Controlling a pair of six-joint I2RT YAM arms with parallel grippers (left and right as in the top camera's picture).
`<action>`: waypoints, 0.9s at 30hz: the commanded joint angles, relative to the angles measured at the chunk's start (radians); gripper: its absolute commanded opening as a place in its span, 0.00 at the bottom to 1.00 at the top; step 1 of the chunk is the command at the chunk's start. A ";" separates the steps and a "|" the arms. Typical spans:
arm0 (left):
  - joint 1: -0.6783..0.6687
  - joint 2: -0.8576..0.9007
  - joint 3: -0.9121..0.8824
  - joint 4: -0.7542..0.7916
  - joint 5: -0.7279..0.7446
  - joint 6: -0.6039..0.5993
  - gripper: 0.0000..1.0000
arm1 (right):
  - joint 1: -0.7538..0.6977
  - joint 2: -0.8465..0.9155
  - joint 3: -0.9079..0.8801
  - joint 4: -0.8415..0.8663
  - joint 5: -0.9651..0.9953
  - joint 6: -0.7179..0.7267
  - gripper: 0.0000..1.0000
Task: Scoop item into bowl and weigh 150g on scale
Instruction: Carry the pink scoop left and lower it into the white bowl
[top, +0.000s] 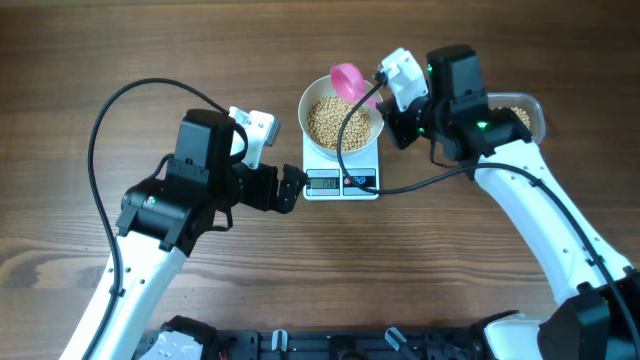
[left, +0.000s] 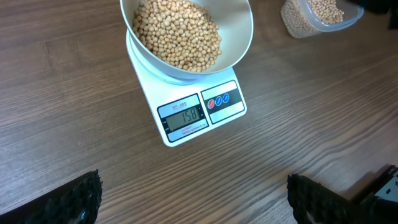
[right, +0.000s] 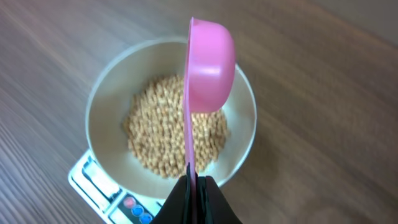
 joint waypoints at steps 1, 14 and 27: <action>0.006 -0.006 0.000 0.001 0.009 -0.005 1.00 | 0.012 0.039 0.000 -0.008 0.111 -0.052 0.04; 0.006 -0.006 0.000 0.001 0.009 -0.005 1.00 | 0.071 0.090 0.000 -0.035 0.169 -0.058 0.04; 0.006 -0.006 0.000 0.001 0.009 -0.005 1.00 | 0.082 0.090 0.000 -0.108 0.047 -0.056 0.04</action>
